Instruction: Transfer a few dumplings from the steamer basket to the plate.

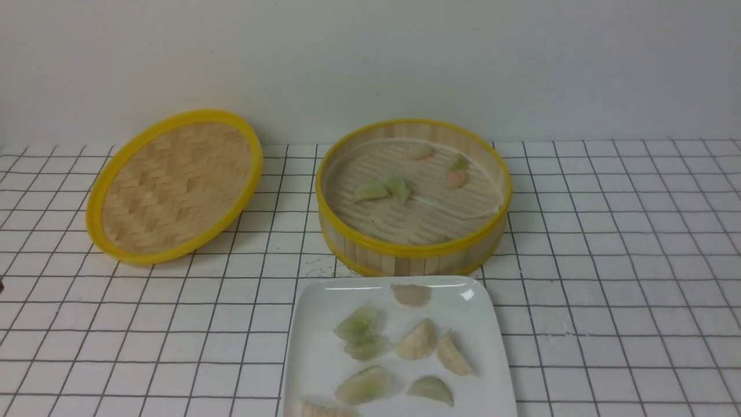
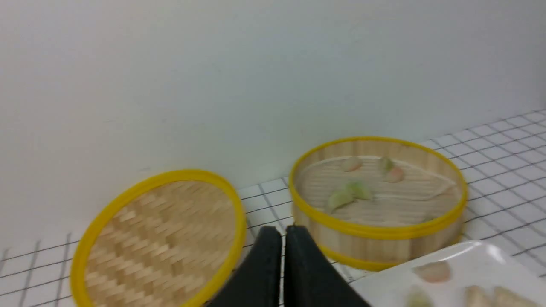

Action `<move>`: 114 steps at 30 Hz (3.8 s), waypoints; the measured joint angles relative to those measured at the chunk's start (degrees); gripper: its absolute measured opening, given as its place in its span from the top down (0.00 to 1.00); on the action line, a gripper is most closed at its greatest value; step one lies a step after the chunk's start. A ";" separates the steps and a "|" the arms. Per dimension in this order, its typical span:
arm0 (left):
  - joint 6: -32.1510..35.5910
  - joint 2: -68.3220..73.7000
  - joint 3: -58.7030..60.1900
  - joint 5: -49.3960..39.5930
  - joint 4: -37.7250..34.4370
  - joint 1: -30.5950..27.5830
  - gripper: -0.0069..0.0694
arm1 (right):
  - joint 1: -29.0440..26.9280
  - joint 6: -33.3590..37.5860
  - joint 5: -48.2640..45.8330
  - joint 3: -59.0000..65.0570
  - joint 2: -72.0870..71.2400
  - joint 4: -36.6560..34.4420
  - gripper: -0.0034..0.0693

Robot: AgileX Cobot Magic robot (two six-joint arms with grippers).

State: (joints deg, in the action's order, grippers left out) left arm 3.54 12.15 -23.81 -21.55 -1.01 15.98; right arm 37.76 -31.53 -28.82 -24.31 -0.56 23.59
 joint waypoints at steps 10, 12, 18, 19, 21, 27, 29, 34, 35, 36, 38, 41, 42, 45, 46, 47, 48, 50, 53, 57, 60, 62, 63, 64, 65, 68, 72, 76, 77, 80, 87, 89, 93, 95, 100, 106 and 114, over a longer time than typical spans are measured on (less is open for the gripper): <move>3.19 -11.46 23.68 6.96 -4.07 -11.27 0.92 | 0.00 0.00 0.00 0.00 0.00 0.00 0.97; 3.19 -12.29 25.18 5.93 -3.91 -11.40 0.92 | 0.00 0.00 0.00 0.00 0.00 0.00 0.97; 3.19 -12.67 25.44 -0.18 -3.30 -11.41 0.92 | 0.00 0.00 0.00 0.00 0.00 0.00 0.97; 3.19 -12.67 25.44 -0.30 -3.30 -11.46 0.92 | 0.00 0.00 0.00 0.00 0.00 0.00 0.97; 3.19 -12.69 25.39 -0.38 -3.30 -11.46 0.92 | 0.00 -0.05 0.00 0.00 0.00 0.00 0.97; 3.19 -12.69 25.39 -0.40 -3.30 -11.46 0.92 | 0.00 -0.05 0.00 0.00 0.00 0.00 0.97; 3.19 -12.69 25.39 -0.45 -3.30 -11.46 0.92 | 0.00 -0.05 0.00 0.00 0.00 0.00 0.97; 3.19 -12.69 25.39 -0.45 -3.30 -11.46 0.92 | 0.00 -0.05 0.00 0.00 0.00 0.00 0.97; 3.19 -12.69 25.39 -0.45 -3.30 -11.46 0.92 | 0.00 -0.05 0.00 0.00 0.00 0.00 0.97; 3.19 -12.69 25.39 -0.45 -3.30 -11.46 0.92 | 0.00 -0.05 0.00 0.00 0.00 0.00 0.97; 3.19 -12.69 25.39 -0.45 -3.30 -11.46 0.92 | 0.00 -0.05 0.00 0.00 0.00 0.00 0.97; 3.19 -12.69 25.39 -0.45 -3.25 -11.46 0.92 | 0.00 -0.05 0.00 0.00 0.00 0.00 0.97; 3.19 -12.69 25.39 -0.45 -3.25 -11.46 0.92 | 0.00 -0.05 0.00 0.00 0.00 0.00 0.97; 3.19 -12.69 25.39 -0.45 -3.25 -11.46 0.92 | 0.00 0.22 0.00 0.00 0.00 -0.74 0.97; 3.19 -12.69 25.39 -0.45 -3.25 -11.46 0.92 | 0.00 1.56 0.00 0.00 0.00 -2.96 0.97; 3.19 -12.69 25.39 -0.45 -3.25 -11.46 0.92 | 0.00 2.87 0.00 0.05 0.00 -4.89 0.97; 3.19 -12.69 25.39 -0.45 -3.25 -11.46 0.92 | 0.00 5.28 0.00 0.11 0.00 -7.62 0.97; 3.19 -12.69 25.39 -0.45 -3.25 -11.46 0.92 | 0.00 11.52 0.00 0.22 0.00 -12.99 0.97; 3.19 -12.69 25.39 -0.45 -3.25 -11.46 0.92 | 0.00 18.20 0.12 0.41 0.00 -18.19 0.97; 3.19 -12.69 25.39 -0.45 -3.25 -11.46 0.92 | 0.00 22.65 1.76 2.54 0.00 -22.54 0.97; 3.19 -12.69 25.39 -0.45 -3.20 -11.46 0.92 | -0.32 23.30 3.92 5.27 -0.06 -22.11 0.97; 3.19 -12.69 25.39 -0.45 -3.16 -11.46 0.92 | -2.41 23.34 5.06 7.30 -0.06 -21.85 0.97; 3.19 -12.69 25.39 -0.45 -3.16 -11.46 0.92 | -6.14 23.48 5.77 9.31 -0.06 -21.66 0.97; 3.19 -12.69 25.39 -0.45 -3.16 -11.46 0.92 | -8.78 23.48 6.22 10.55 -0.06 -21.45 0.97; 3.19 -12.69 25.39 -0.45 -3.16 -11.46 0.92 | -12.31 23.48 6.66 12.16 -0.06 -21.27 0.97; 3.19 -12.69 25.39 -0.45 -3.16 -11.46 0.92 | -23.26 23.48 6.84 17.38 -0.06 -21.08 0.97; 3.19 -12.69 25.39 -0.45 -3.16 -11.46 0.92 | -31.28 23.48 6.91 23.17 -0.06 -21.03 0.97; 3.19 -12.69 25.39 -0.50 -3.16 -11.46 0.92 | -33.62 23.48 6.32 25.42 -0.06 -20.65 0.97; 3.19 -12.69 25.39 -0.50 -3.16 -11.46 0.92 | -33.68 23.48 6.32 25.42 -0.06 -20.65 0.97; 3.19 -12.69 25.39 -0.50 -3.16 -11.46 0.92 | -33.75 23.48 6.32 25.42 -0.06 -20.65 0.97; 3.19 -12.69 25.39 -0.50 -3.16 -11.46 0.92 | -33.75 23.48 6.32 25.42 -0.06 -20.65 0.97; 3.19 -12.69 25.39 -0.50 -3.16 -11.46 0.92 | -33.75 23.48 6.32 25.42 -0.06 -20.65 0.97; 3.19 -12.69 25.39 -0.50 -3.16 -11.46 0.92 | -33.75 23.48 6.32 25.42 -0.06 -20.65 0.97; 3.19 -12.69 25.39 -0.50 -3.16 -11.46 0.92 | -33.75 23.48 6.32 25.42 -0.06 -20.65 0.97; 3.19 -12.69 25.39 -0.50 -3.16 -11.46 0.92 | -33.75 23.48 6.32 25.42 -0.06 -20.65 0.97; 3.19 -12.69 25.39 -0.50 -3.16 -11.46 0.92 | -33.75 23.48 6.32 25.42 -0.06 -20.65 0.97; 3.19 -12.69 25.39 -0.50 -3.16 -11.46 0.92 | -33.75 23.48 6.32 25.42 -0.06 -20.65 0.97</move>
State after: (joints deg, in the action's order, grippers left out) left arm 6.73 -0.54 1.58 -22.06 -4.16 4.52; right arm 4.01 -8.05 -22.50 1.11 -0.62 2.94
